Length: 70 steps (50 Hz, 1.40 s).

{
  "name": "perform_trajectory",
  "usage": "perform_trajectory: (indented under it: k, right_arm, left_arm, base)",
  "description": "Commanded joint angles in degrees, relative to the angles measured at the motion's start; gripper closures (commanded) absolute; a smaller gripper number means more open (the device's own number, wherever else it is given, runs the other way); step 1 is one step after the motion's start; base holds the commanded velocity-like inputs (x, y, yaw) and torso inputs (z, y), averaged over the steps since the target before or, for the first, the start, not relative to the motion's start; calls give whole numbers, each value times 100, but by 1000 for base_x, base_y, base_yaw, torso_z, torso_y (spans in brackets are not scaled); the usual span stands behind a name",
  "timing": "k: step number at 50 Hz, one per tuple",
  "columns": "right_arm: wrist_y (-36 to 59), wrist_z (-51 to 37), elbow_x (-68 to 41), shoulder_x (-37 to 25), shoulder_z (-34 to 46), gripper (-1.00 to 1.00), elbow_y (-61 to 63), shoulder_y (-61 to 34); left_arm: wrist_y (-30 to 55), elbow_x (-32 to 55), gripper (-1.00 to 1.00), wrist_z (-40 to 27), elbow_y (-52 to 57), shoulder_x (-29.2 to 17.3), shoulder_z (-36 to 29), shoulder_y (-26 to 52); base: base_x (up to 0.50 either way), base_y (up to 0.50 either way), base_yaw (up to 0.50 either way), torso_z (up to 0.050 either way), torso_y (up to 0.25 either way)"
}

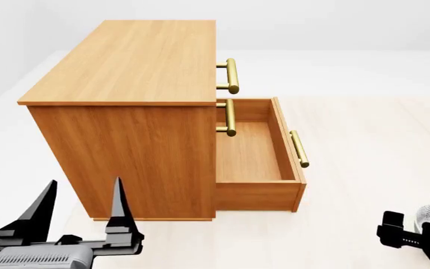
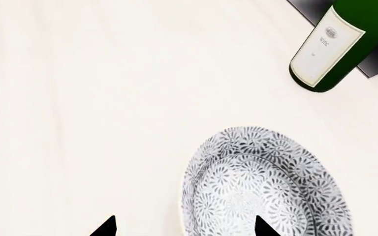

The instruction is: Put the bowl on top of the cabinet.

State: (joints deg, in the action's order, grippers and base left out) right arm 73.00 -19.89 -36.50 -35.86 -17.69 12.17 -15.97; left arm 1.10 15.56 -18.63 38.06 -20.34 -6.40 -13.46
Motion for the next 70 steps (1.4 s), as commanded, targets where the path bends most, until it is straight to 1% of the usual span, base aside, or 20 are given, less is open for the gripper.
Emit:
perform_trajectory:
  k: [1,30,44,70]
  right_arm:
    - [-51,-19,37,-14,25,-100,-103,18]
    - [-211,-2,113,14,242,-100,-407,-73]
    - [-471,97,235,28,421,-100,-828,-175]
    - [-699,137,357,36,552,-100,-1216,-233]
  left_arm:
    - [-21,6,-100,-17,6,-21,-14,-17]
    - [-15,37,-100,-68,1,-72,-48,14]
    - [-4,60,-100,-95,21,-100,-62,15]
    - [-18,70,-100,-133,8,-136,-107,27]
  base:
    - [0,0,0,0,0]
    - [0,0,0,0,0]
    - [0,0,0,0,0]
    - [0,0,0,0,0]
